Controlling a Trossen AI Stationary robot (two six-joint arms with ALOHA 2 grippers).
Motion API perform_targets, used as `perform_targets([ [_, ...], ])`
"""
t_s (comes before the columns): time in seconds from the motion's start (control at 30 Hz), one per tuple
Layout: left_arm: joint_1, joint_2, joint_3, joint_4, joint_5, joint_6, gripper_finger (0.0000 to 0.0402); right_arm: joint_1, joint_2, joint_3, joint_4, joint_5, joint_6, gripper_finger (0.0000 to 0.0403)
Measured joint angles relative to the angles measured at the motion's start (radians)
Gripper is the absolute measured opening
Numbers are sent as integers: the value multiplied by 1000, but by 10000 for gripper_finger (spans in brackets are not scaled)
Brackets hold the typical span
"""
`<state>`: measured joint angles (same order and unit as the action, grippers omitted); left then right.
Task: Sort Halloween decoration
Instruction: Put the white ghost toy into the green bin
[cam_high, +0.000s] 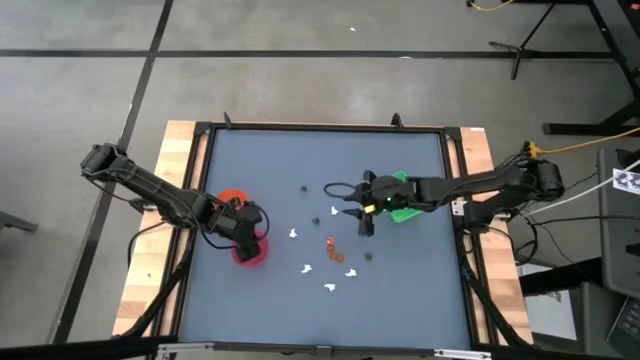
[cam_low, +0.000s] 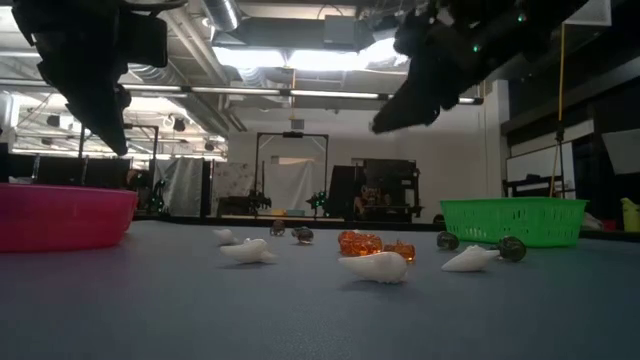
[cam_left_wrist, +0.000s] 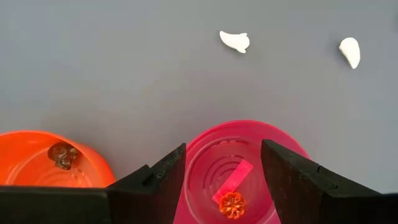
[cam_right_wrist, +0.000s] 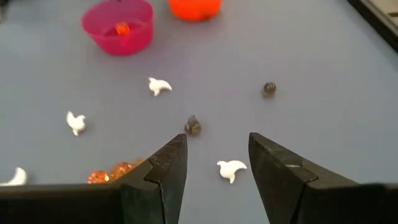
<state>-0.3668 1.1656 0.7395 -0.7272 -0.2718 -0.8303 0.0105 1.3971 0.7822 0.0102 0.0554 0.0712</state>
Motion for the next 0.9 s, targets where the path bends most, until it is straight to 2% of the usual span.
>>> perform_targets([
  [0.47, 0, 0, 0, 41, -1, 1, 192, 9, 195, 0, 150, 89, 2, 172],
  [0.67, 0, 0, 0, 41, -1, 0, 192, 9, 243, 0, 154, 151, 2, 172],
  [0.9, 0, 0, 0, 41, -8, 0, 192, 9, 297, 0, 157, 155, 3, 172],
])
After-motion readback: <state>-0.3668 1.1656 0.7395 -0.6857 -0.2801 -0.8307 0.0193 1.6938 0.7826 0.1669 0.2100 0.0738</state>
